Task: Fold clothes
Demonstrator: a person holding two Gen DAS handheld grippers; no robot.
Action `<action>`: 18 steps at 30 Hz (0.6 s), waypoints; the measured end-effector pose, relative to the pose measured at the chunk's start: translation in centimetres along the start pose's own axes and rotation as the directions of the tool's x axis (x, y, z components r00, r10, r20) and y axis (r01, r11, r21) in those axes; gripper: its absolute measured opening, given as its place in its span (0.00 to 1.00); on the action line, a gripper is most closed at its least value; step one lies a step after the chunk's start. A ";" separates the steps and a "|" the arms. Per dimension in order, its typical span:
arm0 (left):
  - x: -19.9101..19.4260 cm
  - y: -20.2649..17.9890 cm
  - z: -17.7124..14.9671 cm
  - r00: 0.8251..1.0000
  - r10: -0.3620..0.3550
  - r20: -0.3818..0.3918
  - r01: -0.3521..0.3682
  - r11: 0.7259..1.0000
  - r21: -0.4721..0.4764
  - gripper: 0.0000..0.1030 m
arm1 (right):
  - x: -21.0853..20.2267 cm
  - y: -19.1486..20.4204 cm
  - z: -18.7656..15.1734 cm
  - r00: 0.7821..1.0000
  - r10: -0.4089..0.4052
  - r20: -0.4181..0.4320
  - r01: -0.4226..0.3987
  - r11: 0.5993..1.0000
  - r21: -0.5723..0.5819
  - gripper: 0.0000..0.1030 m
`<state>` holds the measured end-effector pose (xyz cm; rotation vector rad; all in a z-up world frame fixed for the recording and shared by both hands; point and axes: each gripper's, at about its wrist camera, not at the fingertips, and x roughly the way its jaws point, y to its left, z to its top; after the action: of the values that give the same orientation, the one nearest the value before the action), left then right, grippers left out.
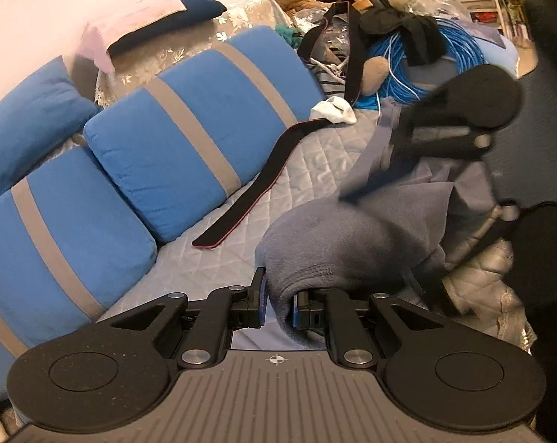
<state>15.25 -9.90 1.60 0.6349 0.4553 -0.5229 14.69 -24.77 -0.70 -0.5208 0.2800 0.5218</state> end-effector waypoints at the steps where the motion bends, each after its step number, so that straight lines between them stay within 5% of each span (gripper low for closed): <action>1: 0.0 0.0 -0.2 1.000 0.003 0.003 -0.003 1.000 -0.003 0.13 | 0.4 0.0 0.2 1.000 -0.008 -0.008 0.008 1.000 -0.010 0.00; 5: 0.5 -0.1 -1.1 1.000 0.001 0.017 0.001 0.997 -0.079 0.16 | 1.5 -0.5 1.0 0.999 -0.034 -0.033 0.033 0.999 -0.032 0.00; 9: 1.5 -0.5 -1.8 0.999 -0.017 0.035 0.024 0.973 -0.231 0.39 | 0.9 -2.0 2.5 1.000 -0.017 -0.016 0.018 0.999 0.038 0.00; 13: 3.2 -0.7 -2.6 0.998 -0.070 0.006 0.067 0.914 -0.401 0.46 | 0.6 -3.0 3.1 0.999 -0.040 -0.009 0.040 0.998 0.049 0.00; 18: 6.2 -1.1 -4.7 0.990 -0.138 -0.011 0.105 0.801 -0.589 0.45 | 0.3 -3.7 3.4 0.997 -0.071 0.003 0.070 0.996 0.058 0.00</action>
<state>18.29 -9.54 -5.68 0.0154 0.6773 -0.4526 17.32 -25.58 3.55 -0.4715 0.2700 0.4452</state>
